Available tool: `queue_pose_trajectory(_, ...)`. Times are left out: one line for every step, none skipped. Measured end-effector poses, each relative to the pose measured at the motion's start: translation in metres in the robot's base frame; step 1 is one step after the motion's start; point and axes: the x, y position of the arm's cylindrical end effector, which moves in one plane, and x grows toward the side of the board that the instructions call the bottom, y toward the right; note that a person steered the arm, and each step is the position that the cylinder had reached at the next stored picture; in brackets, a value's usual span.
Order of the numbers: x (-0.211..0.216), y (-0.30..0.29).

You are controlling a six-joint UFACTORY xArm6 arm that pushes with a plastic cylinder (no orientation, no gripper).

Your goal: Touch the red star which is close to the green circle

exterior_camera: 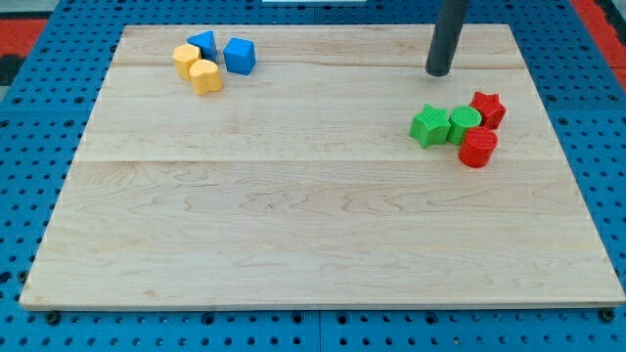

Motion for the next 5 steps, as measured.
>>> queue_pose_trajectory(0.020,-0.002)
queue_pose_trajectory(0.018,0.014)
queue_pose_trajectory(0.017,0.043)
queue_pose_trajectory(0.017,0.051)
queue_pose_trajectory(0.017,0.051)
